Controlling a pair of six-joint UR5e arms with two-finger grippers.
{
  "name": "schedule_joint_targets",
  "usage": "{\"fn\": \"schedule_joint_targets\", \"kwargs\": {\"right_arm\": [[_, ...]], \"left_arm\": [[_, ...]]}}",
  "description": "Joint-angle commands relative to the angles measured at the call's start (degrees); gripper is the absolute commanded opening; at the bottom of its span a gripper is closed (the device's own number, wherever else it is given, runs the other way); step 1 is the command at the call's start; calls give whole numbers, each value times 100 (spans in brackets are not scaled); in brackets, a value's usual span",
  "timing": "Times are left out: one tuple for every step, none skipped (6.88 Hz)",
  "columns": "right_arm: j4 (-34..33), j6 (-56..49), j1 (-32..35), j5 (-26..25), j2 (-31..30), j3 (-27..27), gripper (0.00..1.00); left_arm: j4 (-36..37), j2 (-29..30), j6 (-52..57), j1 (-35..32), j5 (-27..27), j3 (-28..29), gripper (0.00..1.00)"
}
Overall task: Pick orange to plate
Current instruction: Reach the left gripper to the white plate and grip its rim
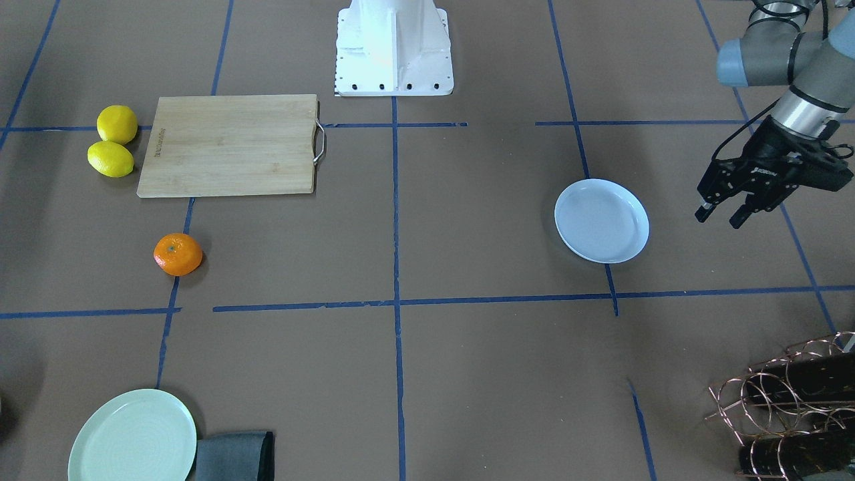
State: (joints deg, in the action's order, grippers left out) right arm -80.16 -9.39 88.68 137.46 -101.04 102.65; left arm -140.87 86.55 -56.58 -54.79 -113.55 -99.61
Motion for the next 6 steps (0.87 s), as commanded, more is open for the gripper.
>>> {"fn": "schedule_joint_targets", "kwargs": {"right_arm": [[9, -2, 0, 0, -12, 1, 100], [0, -2, 0, -9, -4, 1, 100], [0, -2, 0, -9, -3, 1, 100], [0, -2, 0, -9, -3, 1, 100], [0, -2, 0, -9, -3, 1, 100], [0, -2, 0, -9, -3, 1, 100]], "left_arm": [[-413, -33, -1298, 1079, 1023, 292, 67], [-415, -33, -1320, 1206, 1088, 311, 67], [-415, -33, -1321, 1303, 1106, 389, 67], [-415, -33, -1321, 1391, 1194, 425, 66], [-415, -42, -1321, 1453, 1229, 434, 62], [-415, -42, -1321, 1462, 1230, 434, 56]]}}
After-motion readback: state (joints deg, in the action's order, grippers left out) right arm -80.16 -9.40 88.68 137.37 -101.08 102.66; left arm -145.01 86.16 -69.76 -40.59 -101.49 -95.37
